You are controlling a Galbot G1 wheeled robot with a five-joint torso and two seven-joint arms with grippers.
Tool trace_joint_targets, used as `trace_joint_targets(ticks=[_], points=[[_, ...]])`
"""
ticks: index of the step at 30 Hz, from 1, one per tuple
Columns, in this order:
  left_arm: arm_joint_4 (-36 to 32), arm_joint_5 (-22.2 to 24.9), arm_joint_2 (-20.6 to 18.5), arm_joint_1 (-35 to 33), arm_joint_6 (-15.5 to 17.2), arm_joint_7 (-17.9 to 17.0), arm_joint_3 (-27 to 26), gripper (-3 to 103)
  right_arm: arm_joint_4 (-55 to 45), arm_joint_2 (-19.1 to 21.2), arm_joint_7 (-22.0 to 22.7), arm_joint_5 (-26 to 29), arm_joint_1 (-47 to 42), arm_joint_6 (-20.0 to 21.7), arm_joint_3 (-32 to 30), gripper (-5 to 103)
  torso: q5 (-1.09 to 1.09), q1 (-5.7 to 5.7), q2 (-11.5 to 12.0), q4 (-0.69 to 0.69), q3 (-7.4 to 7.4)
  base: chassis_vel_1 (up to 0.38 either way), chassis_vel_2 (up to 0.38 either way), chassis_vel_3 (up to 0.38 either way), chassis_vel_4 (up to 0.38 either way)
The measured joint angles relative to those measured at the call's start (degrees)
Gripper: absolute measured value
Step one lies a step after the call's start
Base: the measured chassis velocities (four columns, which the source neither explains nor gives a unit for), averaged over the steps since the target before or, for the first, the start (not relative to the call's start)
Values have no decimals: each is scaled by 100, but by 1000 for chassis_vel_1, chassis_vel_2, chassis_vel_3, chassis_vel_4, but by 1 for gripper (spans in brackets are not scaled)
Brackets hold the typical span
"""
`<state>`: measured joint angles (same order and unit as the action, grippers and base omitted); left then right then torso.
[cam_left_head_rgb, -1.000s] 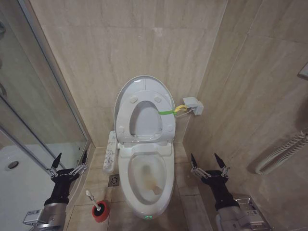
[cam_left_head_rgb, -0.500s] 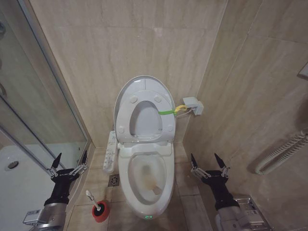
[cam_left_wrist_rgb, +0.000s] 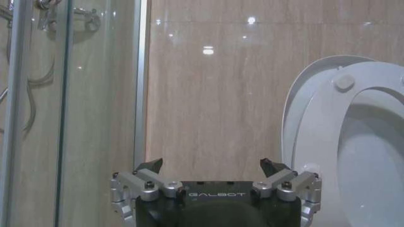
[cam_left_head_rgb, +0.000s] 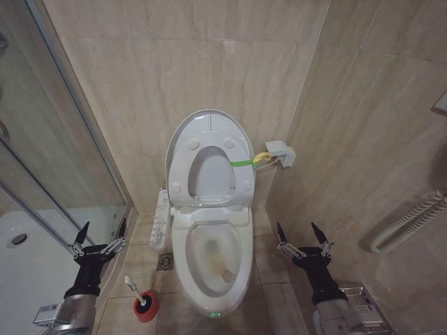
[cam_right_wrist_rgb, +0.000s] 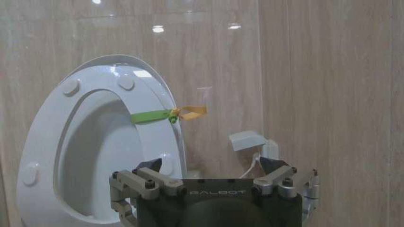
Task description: Open the toilet lid, clean the toilet bowl with a toilet brush, close the toilet lid, and flush.
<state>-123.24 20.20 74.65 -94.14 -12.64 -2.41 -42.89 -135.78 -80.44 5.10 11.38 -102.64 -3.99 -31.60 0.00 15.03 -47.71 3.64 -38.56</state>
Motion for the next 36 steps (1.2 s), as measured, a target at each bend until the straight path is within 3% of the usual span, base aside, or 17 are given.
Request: trace_joint_targets(ticks=[8, 9, 10, 11, 14, 15, 18, 20, 22, 25, 26, 33, 36], points=[[0, -8, 13, -4, 36, 3, 4, 100, 0, 0, 0, 0, 0, 0, 0, 100, 0, 0, 0, 0, 0, 0, 0, 0, 0], [-9, -88, 96, -38, 255, 34, 41, 100, 0, 0, 0, 0, 0, 0, 0, 100, 1, 0, 0, 0, 0, 0, 0, 0, 0], [-9, -88, 96, -38, 255, 34, 41, 100, 0, 0, 0, 0, 0, 0, 0, 100, 1, 0, 0, 0, 0, 0, 0, 0, 0], [-23, -169, 180, -72, 465, 69, 76, 96, 0, 0, 0, 0, 0, 0, 0, 100, 0, 0, 0, 0, 0, 0, 0, 0, 0], [-74, -382, 404, -168, 1044, 170, 173, 96, 0, 0, 0, 0, 0, 0, 0, 100, 0, 0, 0, 0, 0, 0, 0, 0, 0], [-74, -382, 404, -168, 1044, 170, 173, 96, 0, 0, 0, 0, 0, 0, 0, 100, 0, 0, 0, 0, 0, 0, 0, 0, 0], [-133, -622, 653, -271, 1687, 283, 283, 100, 0, 0, 0, 0, 0, 0, 0, 100, 1, 0, 0, 0, 0, 0, 0, 0, 0], [-145, -672, 707, -292, 1821, 306, 307, 100, 0, 0, 0, 0, 0, 0, 0, 100, 1, 0, 0, 0, 0, 0, 0, 0, 0], [-191, -870, 918, -381, 2361, 398, 400, 100, 0, 0, 0, 0, 0, 0, 0, 100, 1, 0, 0, 0, 0, 0, 0, 0, 0], [-209, -951, 1000, -415, 2577, 437, 439, 100, 0, 0, 0, 0, 0, 0, 0, 100, 1, 0, 0, 0, 0, 0, 0, 0, 0], [-211, -962, 1010, -418, 2604, 441, 444, 85, 0, 0, 0, 0, 0, 0, 0, 100, 1, 0, 0, 0, 0, 0, 0, 0, 0], [-214, -983, 1015, -427, 2609, 442, 449, 85, 0, 0, 0, 0, 0, 0, 0, 100, 1, 0, 0, 0, 0, 0, 0, 0, 0], [-124, -1167, 988, -563, 2112, 350, 492, 83, 0, 0, 0, 0, 0, 0, 0, 100, 1, 0, 0, 0, 0, 0, 0, 0, 0]])
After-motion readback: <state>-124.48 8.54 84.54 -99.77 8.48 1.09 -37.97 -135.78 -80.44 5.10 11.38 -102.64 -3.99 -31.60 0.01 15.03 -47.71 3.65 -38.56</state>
